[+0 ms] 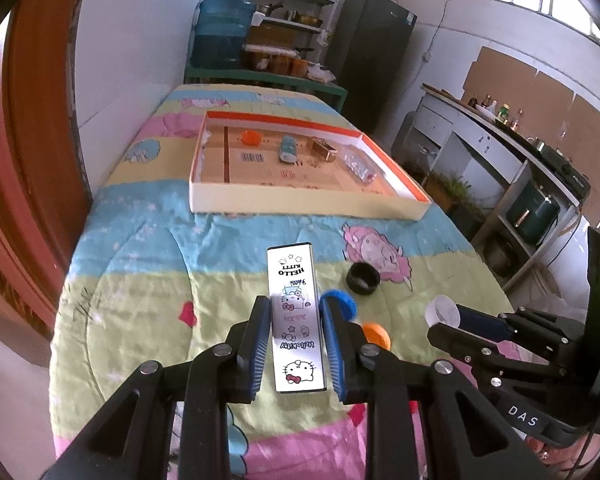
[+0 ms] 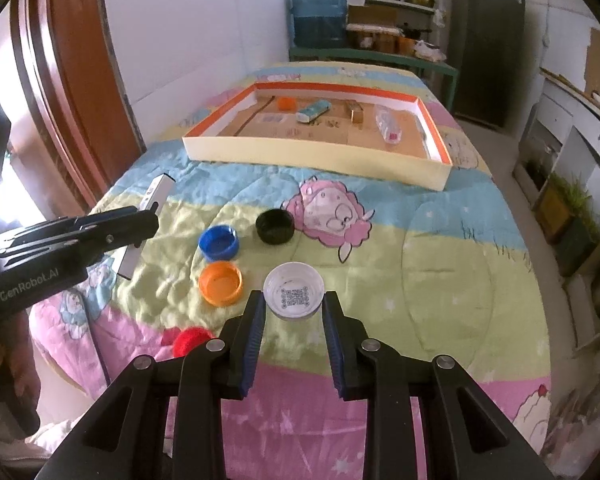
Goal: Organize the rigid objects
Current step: 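Carry the Hello Kitty card and white lid over the tray with both tools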
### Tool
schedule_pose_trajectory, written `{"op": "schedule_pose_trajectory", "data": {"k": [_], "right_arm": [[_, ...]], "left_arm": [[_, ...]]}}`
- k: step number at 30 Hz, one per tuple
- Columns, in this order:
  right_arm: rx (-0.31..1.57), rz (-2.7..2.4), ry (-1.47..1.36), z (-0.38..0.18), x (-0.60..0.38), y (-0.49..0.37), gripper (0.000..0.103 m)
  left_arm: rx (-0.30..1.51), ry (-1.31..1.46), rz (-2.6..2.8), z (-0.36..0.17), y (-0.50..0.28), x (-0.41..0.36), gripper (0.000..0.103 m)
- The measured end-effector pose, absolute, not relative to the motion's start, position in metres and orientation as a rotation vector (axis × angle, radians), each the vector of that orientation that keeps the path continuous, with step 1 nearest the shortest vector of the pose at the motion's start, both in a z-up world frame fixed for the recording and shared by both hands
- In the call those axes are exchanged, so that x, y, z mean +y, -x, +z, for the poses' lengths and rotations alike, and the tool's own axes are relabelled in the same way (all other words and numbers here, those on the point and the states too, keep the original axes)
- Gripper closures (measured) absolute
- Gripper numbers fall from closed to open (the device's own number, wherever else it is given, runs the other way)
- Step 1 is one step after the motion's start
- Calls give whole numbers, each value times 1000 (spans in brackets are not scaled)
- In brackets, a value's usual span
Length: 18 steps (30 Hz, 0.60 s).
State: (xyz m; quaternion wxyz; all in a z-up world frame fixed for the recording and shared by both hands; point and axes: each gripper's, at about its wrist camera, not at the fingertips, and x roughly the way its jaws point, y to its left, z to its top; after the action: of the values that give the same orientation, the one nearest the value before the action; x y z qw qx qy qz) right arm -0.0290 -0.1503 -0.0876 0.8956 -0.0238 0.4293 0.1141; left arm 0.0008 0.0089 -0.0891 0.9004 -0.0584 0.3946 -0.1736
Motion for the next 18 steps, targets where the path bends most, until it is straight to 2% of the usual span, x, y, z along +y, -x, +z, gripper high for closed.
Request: {"op": "schedule_pose_trajectory", "data": {"k": [18], "right_arm": [[797, 232, 72, -55, -155, -17, 73]], "left_arm": [[743, 103, -364, -53, -48, 6, 76]]}}
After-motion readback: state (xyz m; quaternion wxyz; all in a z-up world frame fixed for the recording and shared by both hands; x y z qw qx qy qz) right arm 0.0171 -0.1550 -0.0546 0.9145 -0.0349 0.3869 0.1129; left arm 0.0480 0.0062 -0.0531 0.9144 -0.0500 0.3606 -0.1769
